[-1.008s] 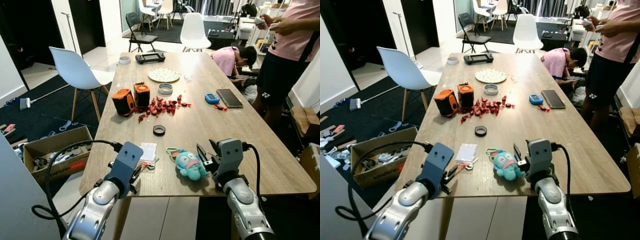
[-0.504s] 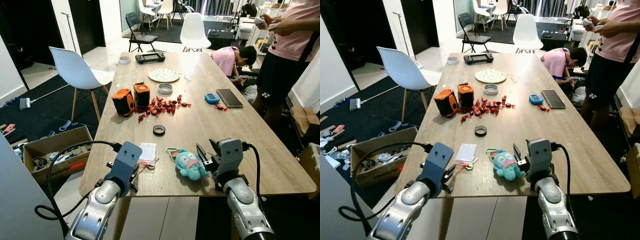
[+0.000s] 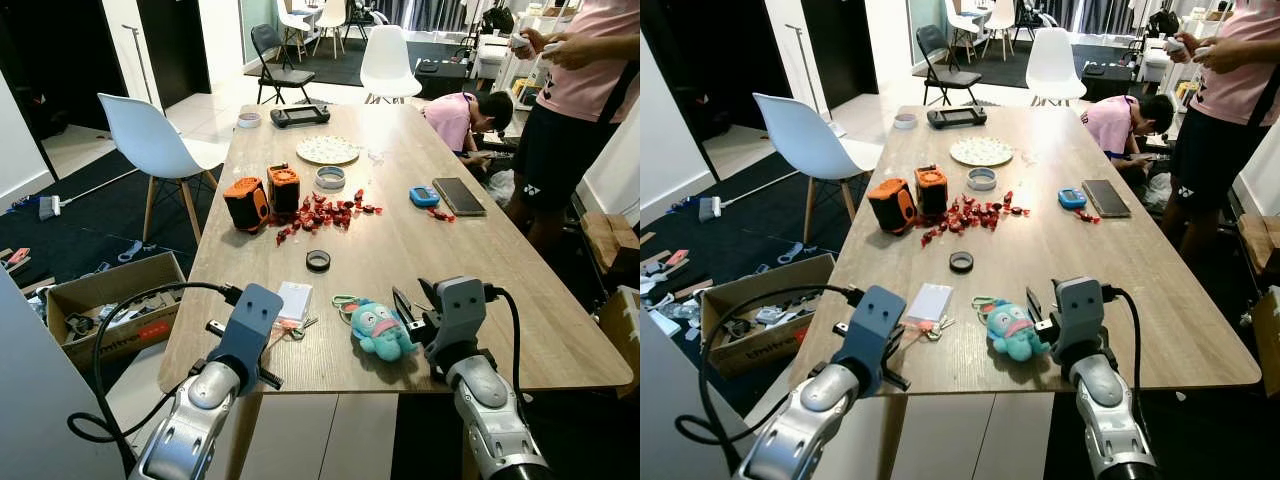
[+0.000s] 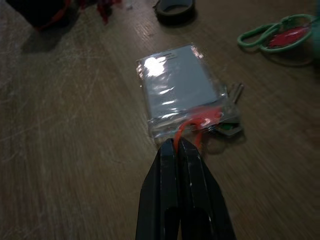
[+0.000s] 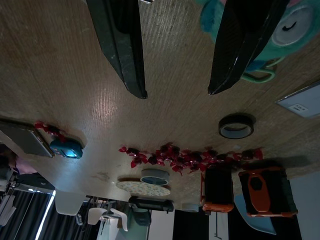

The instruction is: Hang keys on a hook

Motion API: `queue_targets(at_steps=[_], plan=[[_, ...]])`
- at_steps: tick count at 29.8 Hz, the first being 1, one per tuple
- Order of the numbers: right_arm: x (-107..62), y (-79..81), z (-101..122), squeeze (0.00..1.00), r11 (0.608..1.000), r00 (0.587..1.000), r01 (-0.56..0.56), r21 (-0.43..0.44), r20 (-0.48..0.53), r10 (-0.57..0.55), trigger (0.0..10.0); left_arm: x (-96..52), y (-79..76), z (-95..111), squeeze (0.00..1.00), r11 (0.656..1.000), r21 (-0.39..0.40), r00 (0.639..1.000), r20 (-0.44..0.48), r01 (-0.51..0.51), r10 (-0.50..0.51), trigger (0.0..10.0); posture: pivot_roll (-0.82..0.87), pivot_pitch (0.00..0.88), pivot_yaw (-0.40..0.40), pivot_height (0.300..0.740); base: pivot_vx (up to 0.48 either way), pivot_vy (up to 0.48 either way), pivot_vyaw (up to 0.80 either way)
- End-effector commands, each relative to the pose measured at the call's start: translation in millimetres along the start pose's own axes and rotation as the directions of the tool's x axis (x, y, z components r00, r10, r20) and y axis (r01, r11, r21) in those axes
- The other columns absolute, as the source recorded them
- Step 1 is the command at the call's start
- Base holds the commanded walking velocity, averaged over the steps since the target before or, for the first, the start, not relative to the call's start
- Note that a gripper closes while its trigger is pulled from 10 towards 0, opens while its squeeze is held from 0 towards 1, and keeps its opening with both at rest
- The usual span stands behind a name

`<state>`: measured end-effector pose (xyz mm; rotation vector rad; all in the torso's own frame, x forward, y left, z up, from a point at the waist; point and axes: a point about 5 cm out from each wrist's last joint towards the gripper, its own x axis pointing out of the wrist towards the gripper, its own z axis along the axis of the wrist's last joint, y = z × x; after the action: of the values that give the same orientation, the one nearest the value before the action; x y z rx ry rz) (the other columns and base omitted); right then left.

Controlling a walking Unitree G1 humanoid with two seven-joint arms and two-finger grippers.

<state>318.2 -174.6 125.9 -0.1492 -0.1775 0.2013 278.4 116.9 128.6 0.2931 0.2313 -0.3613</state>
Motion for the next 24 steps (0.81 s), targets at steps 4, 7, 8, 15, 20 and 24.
queue_targets(at_steps=[4, 7, 8, 15, 20, 24], plan=[[-0.1, 2.2, -3, 0.00, 1.000, 1.000, -0.012, -0.002, -0.013, 0.011, 10.0, -13.8, 8.6, 27, 0.00, 0.993, -0.103, 0.982, 0.182, 0.065, -0.046, 10.0, 0.12, 0.095, -0.005, 0.740, 0.000, 0.000, 0.00], [0.0, 2.2, -3, 0.00, 1.000, 1.000, -0.012, -0.002, -0.013, 0.011, 10.0, -16.5, 9.5, 34, 0.00, 0.988, -0.134, 0.973, 0.227, 0.083, -0.051, 10.0, 0.12, 0.095, -0.005, 0.740, 0.000, 0.000, 0.00], [0.3, 2.6, -2, 0.00, 1.000, 1.000, -0.013, -0.001, -0.013, 0.013, 10.0, -19.5, 10.8, 45, 0.00, 0.979, -0.174, 0.957, 0.285, 0.104, -0.051, 10.0, 0.13, 0.099, -0.008, 0.740, 0.000, 0.000, 0.00], [1.5, 4.7, -1, 0.00, 1.000, 1.000, -0.018, 0.002, -0.007, 0.018, 10.0, -28.3, 23.6, 85, 0.00, 0.941, -0.325, 0.882, 0.466, 0.096, 0.071, 10.0, 0.13, 0.100, -0.009, 0.740, 0.000, 0.000, 0.00], [2.4, 5.1, 1, 0.00, 1.000, 1.000, -0.004, 0.008, 0.008, 0.004, 10.0, -21.2, 37.2, 79, 0.00, 0.963, -0.137, 0.869, 0.415, -0.233, 0.270, 10.0, 0.12, 0.099, -0.011, 0.740, 0.000, 0.000, 0.00], [3.4, 5.9, 5, 0.00, 1.000, 1.000, 0.014, 0.013, 0.028, -0.015, 10.0, -22.2, 41.5, 75, 0.00, 0.940, -0.140, 0.844, 0.415, -0.310, 0.340, 10.0, 0.12, 0.097, -0.012, 0.740, 0.000, 0.000, 0.00]])
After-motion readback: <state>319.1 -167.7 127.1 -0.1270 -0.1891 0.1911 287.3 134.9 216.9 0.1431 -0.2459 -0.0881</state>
